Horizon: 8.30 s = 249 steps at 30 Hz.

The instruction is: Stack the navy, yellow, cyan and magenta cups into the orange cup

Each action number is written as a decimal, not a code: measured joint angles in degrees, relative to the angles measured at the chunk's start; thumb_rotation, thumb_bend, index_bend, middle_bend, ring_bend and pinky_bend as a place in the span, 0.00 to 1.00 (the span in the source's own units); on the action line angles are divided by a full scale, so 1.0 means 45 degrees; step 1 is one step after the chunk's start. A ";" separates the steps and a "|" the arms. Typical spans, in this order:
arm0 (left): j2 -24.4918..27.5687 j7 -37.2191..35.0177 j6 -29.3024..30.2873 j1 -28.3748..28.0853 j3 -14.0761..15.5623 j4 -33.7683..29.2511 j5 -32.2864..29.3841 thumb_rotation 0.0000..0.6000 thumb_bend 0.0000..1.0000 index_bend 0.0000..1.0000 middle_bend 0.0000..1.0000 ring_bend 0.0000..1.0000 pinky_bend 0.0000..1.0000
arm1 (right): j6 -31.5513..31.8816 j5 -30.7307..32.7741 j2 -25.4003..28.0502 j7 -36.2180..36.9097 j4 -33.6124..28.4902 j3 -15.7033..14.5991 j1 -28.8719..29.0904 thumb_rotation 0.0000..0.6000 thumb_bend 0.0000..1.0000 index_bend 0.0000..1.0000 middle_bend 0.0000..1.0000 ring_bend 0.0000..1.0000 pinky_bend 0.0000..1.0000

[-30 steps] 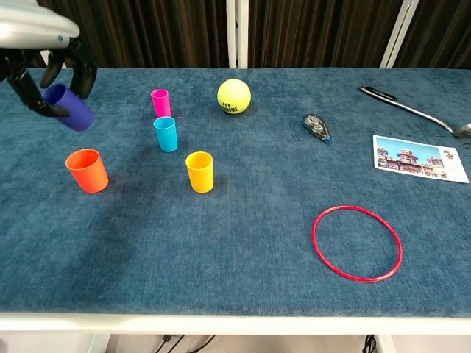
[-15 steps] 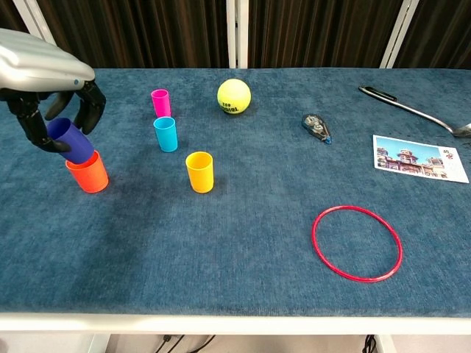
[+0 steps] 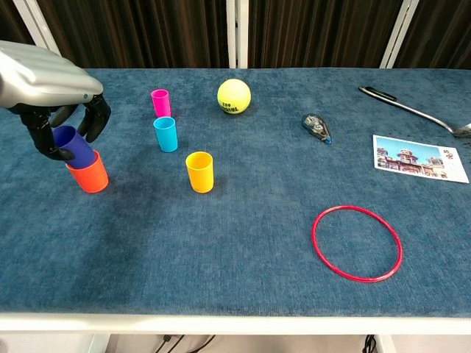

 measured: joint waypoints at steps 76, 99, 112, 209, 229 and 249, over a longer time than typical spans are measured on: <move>-0.5282 -0.3127 -0.1829 0.0364 -0.1188 0.5505 0.4289 1.00 0.23 0.47 0.44 0.54 0.33 | -0.0047 0.0496 0.0139 0.1095 0.0737 0.0136 -0.0327 1.00 0.34 0.00 0.00 0.00 0.00; -0.2454 -0.2474 -0.0343 0.0999 -0.1263 0.2190 0.5321 1.00 0.26 0.51 0.48 0.58 0.37 | -0.0001 0.0423 0.0211 0.0960 0.0650 0.0151 -0.0359 1.00 0.34 0.00 0.00 0.00 0.00; 0.0464 -0.1537 -0.0005 0.1818 0.0012 0.0123 0.4328 1.00 0.26 0.51 0.48 0.58 0.38 | 0.0033 0.0064 0.0121 0.0215 0.0172 0.0034 -0.0266 1.00 0.34 0.00 0.00 0.00 0.00; -0.6096 -0.4670 -0.1893 0.1239 -0.2946 0.8913 0.3069 1.00 0.25 0.36 0.37 0.40 0.36 | -0.0338 0.0489 0.0247 0.0413 0.0301 0.0128 -0.0190 1.00 0.34 0.00 0.00 0.00 0.00; -0.6573 -0.5233 -0.1951 0.1420 -0.3148 0.9919 0.3771 1.00 0.25 0.51 0.50 0.49 0.43 | -0.0609 0.0662 0.0238 0.0369 0.0333 0.0160 -0.0076 1.00 0.35 0.00 0.00 0.00 0.00; -0.3177 -0.4517 0.0267 0.2626 -0.3198 0.3973 0.4061 1.00 0.26 0.52 0.53 0.49 0.43 | -0.0573 0.0563 0.0208 0.0335 0.0353 0.0155 -0.0053 1.00 0.35 0.00 0.00 0.00 0.00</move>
